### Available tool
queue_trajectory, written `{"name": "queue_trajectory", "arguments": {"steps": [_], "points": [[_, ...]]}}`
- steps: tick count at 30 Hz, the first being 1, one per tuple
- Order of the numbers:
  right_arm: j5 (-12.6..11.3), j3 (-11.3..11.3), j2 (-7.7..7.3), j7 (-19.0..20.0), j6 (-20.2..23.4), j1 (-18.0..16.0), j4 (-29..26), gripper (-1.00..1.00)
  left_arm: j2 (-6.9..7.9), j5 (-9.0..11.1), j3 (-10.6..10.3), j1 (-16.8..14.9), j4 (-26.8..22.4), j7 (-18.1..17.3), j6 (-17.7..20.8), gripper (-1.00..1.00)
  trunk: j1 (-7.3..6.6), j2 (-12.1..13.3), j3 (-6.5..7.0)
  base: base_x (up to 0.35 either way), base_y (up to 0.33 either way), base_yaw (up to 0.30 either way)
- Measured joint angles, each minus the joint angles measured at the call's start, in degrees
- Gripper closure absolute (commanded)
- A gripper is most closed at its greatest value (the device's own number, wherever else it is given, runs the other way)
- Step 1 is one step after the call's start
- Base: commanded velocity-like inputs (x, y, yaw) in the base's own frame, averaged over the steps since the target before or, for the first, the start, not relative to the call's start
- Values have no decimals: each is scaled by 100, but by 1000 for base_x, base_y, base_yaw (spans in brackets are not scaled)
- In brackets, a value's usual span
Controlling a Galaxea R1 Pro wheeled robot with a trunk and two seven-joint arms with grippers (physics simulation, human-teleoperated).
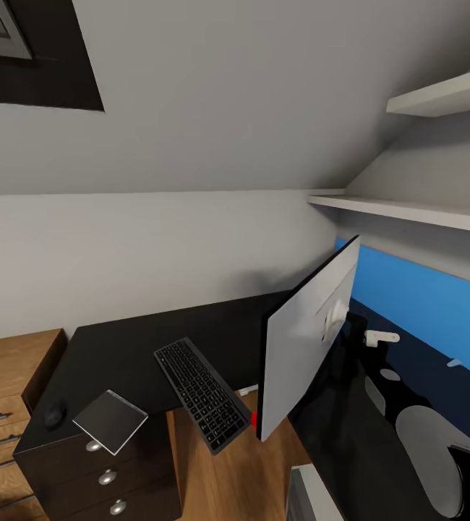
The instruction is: In the bedroom, organize the workspace by keeping the computer under the desk, ensuring the monitor is on the desk, placing the keyboard on the desk next to the monitor, placing the mouse on the desk next to the keyboard, moving the folder from the swivel chair onto the desk next to the mouse, stacking the notebook on top of the folder with the pen on top of the notebook, and positioning the swivel chair next to the desk.
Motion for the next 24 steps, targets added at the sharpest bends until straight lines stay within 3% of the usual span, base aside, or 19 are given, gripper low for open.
{"name": "queue_trajectory", "arguments": {"steps": [4,5,24], "points": [[0,0,0,0,0,0,0,-100,0,12,0,0,0,0,0,-100,0,0,0,0,0,0],[0,0,1,0,0,0,0,100,0,16,0,0,0,0,0,-100,0,0,0,0,0,0],[14,-31,-11,3,-4,-2,-4,100,-7,35,0,0,-9,0,0,-100,0,0,0,0,0,0]]}}
